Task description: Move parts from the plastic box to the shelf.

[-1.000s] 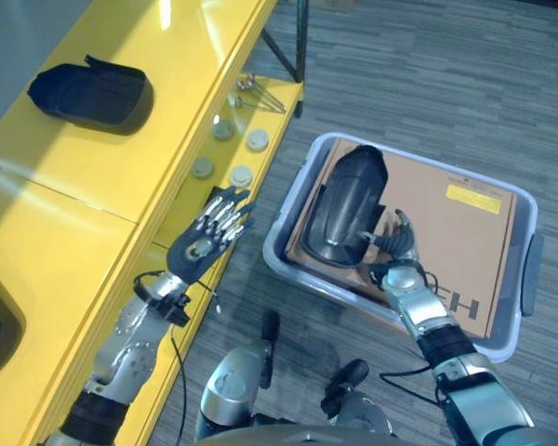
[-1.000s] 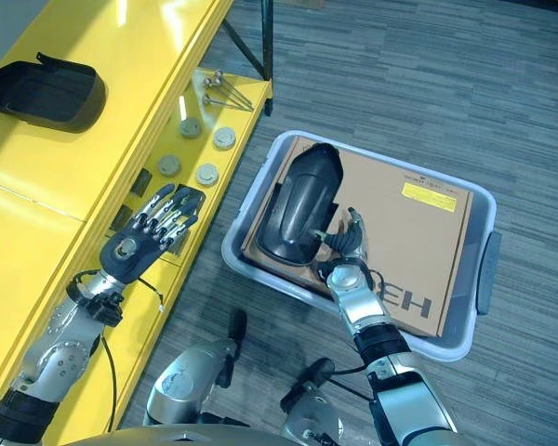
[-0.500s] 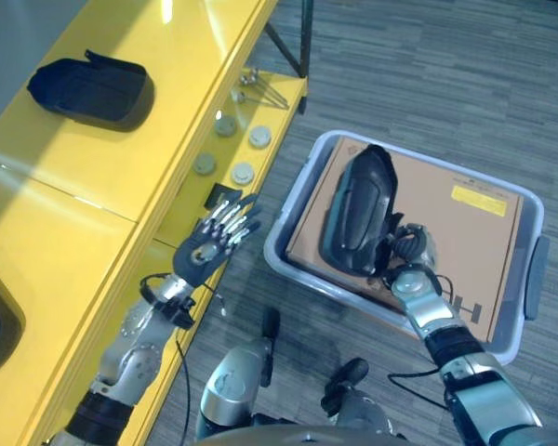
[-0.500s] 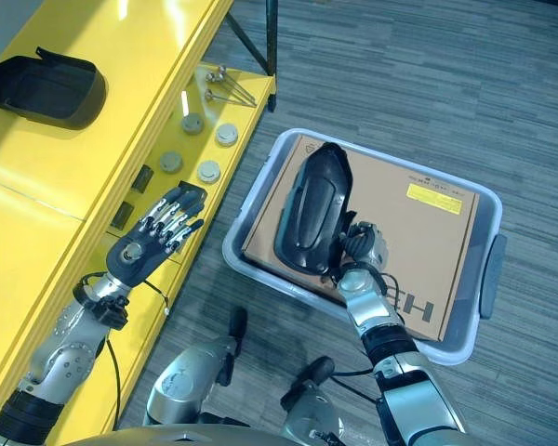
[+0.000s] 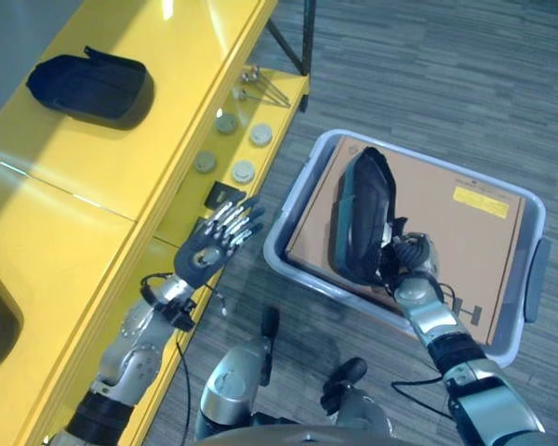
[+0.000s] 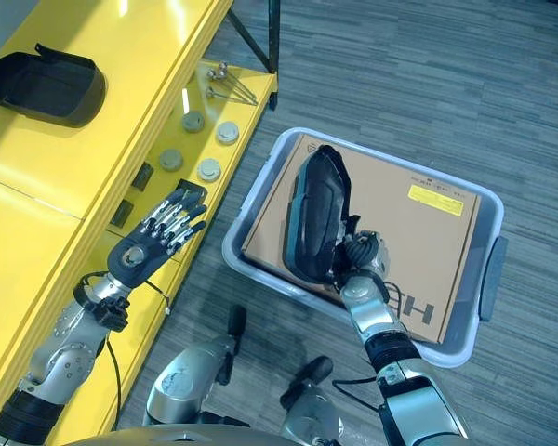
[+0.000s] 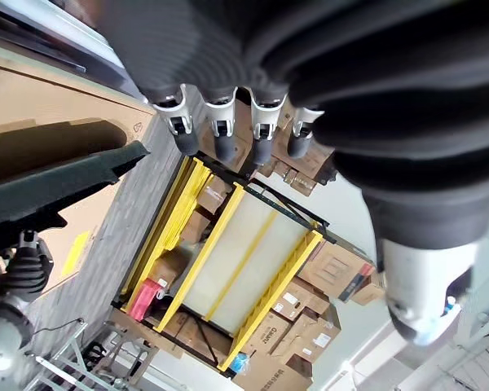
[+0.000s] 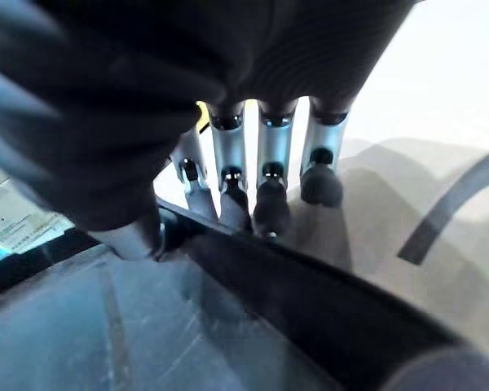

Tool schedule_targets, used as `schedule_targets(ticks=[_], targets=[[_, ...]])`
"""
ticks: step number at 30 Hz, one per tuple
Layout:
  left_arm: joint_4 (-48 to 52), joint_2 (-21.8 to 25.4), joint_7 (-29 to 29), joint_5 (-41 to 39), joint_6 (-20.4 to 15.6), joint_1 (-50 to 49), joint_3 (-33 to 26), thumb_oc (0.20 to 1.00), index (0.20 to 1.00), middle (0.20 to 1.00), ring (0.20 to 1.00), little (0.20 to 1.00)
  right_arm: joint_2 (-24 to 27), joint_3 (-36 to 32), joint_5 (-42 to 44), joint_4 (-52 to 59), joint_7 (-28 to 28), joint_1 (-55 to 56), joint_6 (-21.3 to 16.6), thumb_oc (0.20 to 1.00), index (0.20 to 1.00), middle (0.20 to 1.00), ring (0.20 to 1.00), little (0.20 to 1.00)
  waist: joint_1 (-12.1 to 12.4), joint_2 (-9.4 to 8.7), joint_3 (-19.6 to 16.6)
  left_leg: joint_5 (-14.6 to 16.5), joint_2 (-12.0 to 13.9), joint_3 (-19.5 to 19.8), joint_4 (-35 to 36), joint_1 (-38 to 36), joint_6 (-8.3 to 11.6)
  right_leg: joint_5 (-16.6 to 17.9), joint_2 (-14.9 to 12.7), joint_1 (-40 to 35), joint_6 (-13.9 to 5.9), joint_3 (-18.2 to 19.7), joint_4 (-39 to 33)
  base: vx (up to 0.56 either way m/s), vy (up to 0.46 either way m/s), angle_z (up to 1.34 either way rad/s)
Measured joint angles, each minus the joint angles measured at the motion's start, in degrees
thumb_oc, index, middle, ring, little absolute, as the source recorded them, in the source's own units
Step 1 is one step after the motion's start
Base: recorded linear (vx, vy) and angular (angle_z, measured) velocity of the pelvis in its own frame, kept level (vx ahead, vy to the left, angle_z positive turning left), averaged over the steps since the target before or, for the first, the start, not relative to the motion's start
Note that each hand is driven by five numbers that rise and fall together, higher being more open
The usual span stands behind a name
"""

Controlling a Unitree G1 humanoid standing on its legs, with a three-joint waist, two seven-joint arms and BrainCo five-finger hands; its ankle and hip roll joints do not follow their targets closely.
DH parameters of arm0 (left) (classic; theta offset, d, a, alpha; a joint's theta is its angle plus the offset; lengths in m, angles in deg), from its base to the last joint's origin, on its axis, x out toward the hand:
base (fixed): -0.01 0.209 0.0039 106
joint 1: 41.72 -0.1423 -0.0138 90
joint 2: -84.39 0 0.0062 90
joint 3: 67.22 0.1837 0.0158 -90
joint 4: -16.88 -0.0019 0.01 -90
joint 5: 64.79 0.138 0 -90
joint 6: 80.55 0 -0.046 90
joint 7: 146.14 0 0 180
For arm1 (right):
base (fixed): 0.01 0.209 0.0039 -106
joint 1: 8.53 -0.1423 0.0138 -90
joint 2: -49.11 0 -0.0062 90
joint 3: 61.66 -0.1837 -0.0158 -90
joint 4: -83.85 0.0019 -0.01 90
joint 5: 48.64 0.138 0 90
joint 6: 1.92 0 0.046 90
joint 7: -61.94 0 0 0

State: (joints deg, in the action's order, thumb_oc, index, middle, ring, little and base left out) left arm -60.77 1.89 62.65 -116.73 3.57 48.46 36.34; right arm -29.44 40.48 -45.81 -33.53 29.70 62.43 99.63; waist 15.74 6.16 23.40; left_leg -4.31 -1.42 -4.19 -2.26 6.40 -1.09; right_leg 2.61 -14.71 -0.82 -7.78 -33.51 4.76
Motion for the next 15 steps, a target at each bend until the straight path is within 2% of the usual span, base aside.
schedule_targets(ticks=[7,9,15], targets=[[1.22,0.01,-0.15,-0.16,0.95,-1.71,-2.71,1.000,1.000,1.000,1.000,1.000,-1.18,-5.58,3.48,11.21,-1.63,4.89,-1.41,0.200,0.200,0.200,0.200,0.200,-1.49,-0.09,-0.28,0.08,0.10,-0.64,2.38,-5.62,0.28,0.00,0.41,-4.49,-0.12,0.88,-1.24,0.11,-0.065,-0.06],[2.47,-0.08,-2.65,-0.99,2.43,-2.43,-3.23,1.000,1.000,1.000,1.000,1.000,-1.49,-7.08,4.05,13.58,-1.93,5.76,-1.30,0.200,0.200,0.200,0.200,0.200,-1.97,-0.28,-0.76,0.14,0.25,-1.06,2.71,-6.46,0.37,0.10,0.70,-5.25,-0.10,1.25,-1.76,0.08,-0.082,-0.07],[2.68,-0.22,-4.62,-1.84,7.21,-4.40,-4.74,1.000,1.000,1.000,1.000,1.000,-2.83,-8.57,4.57,15.33,-3.44,8.15,-1.39,0.200,0.200,0.200,0.200,0.200,-3.11,-3.26,-6.03,0.65,0.77,-2.01,3.64,-9.57,1.05,0.07,1.70,-8.27,-0.15,1.88,-3.74,0.06,-0.101,-0.07]])
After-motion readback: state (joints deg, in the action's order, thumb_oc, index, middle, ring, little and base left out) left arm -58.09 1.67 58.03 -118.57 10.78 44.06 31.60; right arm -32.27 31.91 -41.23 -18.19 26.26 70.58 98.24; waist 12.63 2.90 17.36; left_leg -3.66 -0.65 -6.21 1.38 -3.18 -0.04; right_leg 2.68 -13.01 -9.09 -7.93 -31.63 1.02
